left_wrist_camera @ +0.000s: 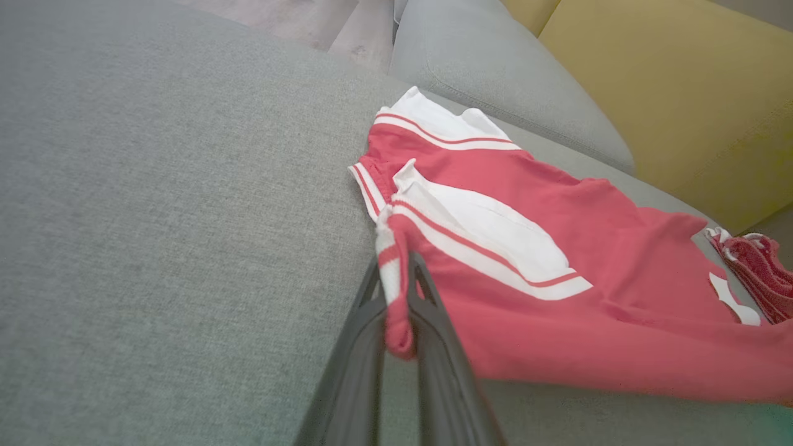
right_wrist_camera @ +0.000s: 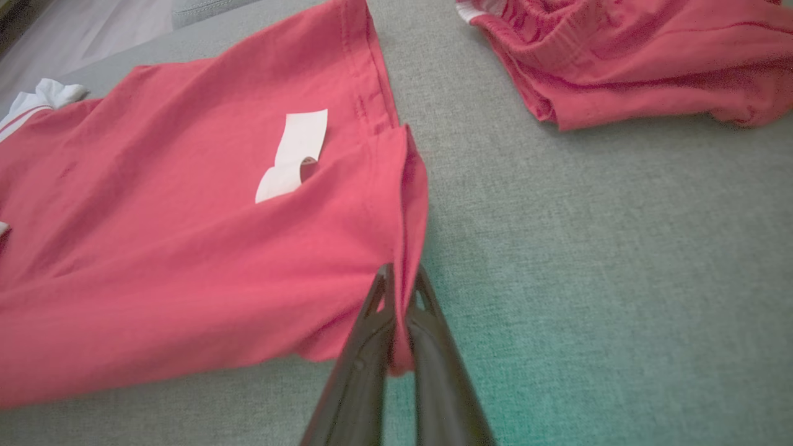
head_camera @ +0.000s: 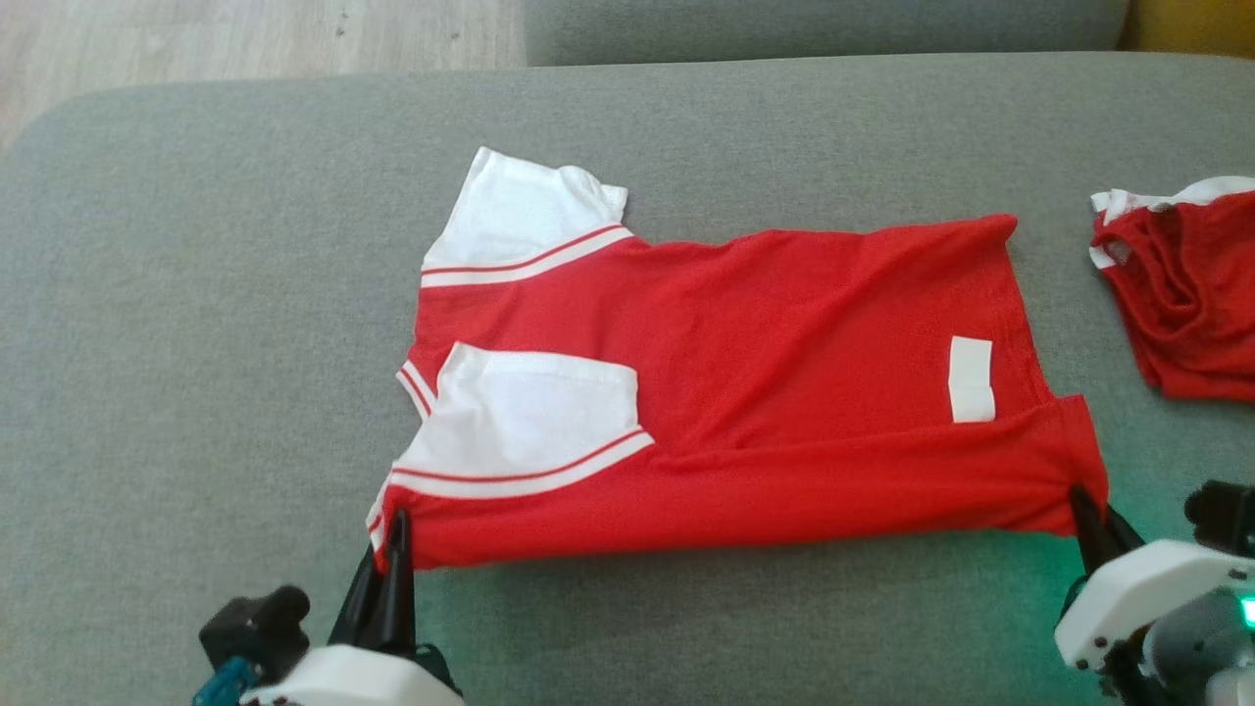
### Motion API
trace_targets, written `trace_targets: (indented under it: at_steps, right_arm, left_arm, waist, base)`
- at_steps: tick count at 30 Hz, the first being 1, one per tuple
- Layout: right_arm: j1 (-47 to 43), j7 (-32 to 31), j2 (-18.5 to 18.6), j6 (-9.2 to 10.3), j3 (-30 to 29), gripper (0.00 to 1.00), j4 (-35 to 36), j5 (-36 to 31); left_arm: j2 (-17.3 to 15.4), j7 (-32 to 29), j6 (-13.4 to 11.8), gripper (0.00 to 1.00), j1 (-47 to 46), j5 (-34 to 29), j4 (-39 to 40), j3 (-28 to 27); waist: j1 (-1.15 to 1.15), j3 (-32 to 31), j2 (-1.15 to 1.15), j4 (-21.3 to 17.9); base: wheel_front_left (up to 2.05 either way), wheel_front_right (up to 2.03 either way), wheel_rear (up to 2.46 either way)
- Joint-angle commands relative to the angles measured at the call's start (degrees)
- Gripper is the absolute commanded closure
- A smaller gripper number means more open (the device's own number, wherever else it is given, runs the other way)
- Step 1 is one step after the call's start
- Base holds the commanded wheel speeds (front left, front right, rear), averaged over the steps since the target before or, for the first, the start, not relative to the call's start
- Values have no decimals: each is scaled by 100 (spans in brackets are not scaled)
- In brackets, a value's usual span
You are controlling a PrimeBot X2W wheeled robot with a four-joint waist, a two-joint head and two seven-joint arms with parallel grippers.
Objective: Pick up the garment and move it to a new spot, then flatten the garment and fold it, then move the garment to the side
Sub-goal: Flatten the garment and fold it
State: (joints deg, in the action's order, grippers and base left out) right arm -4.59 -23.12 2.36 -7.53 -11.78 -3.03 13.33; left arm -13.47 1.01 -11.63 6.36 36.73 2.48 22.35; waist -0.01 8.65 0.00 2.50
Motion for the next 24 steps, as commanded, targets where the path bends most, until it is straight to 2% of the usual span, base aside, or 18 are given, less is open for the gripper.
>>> trace_targets:
  at_steps: [1, 2, 3, 4, 5, 6, 7, 8, 9, 13, 18, 24]
  right_arm:
    - [50, 122, 52, 4, 103, 100, 179, 64]
    - [22, 178, 52, 4, 119, 94, 134, 105]
    - [-7, 222, 52, 4, 132, 71, 79, 96]
    - [-28, 267, 52, 4, 148, 27, 29, 63]
    - [-36, 320, 52, 4, 155, 0, -20, 61]
    - [-47, 360, 52, 4, 159, 0, -71, 75]
    - [-58, 392, 52, 4, 170, 0, -112, 77]
    - [-64, 423, 52, 4, 165, 0, -142, 78]
    - [-69, 455, 52, 4, 145, 0, -160, 62]
    - [-48, 554, 52, 4, 23, 0, -124, -41]
    - [127, 636, 52, 4, -55, 0, 152, -132]
    - [700, 588, 52, 4, 88, 0, 627, -262]
  left_arm:
    - [-41, 31, -52, 100, -95, 26, 162, -190]
    - [-48, 34, -70, 100, -49, 39, 127, -205]
    - [-58, 16, -83, 100, -9, 55, 81, -210]
    - [-68, -1, -83, 100, 21, 70, 38, -207]
    - [-69, -17, -85, 100, 47, 92, -10, -208]
    - [-80, -32, -80, 98, 65, 97, -55, -197]
    - [-85, -24, -73, 68, 76, 96, -85, -191]
    - [-86, -11, -71, 50, 84, 97, -106, -190]
    - [-85, -1, -71, 0, 89, 96, -118, -187]
    - [-162, 30, -71, 0, -45, 11, -57, -202]
    - [-428, -85, -41, 0, -491, -159, 169, -289]
    - [-1215, -755, 182, 0, -1945, -518, 577, -502]
  waist:
    - [1, 2, 0, -20]
    - [1, -3, 0, -35]
    - [1, -6, 0, -44]
    - [1, -9, 0, -53]
    - [1, -16, 0, -66]
    - [1, -22, 0, -77]
    - [1, -30, 0, -88]
    - [1, -37, 0, -98]
    - [1, -45, 0, -108]
    - [1, -63, 0, -135]
    - [1, 21, 0, -187]
    - [1, 392, 0, -321]
  base:
    - [0, 0, 0]
    - [0, 0, 0]
    - [0, 0, 0]
    - [0, 0, 0]
    - [0, 0, 0]
    - [0, 0, 0]
    - [0, 0, 0]
    - [0, 0, 0]
    - [0, 0, 0]
    - [0, 0, 0]
    - [0, 0, 0]
    - [0, 0, 0]
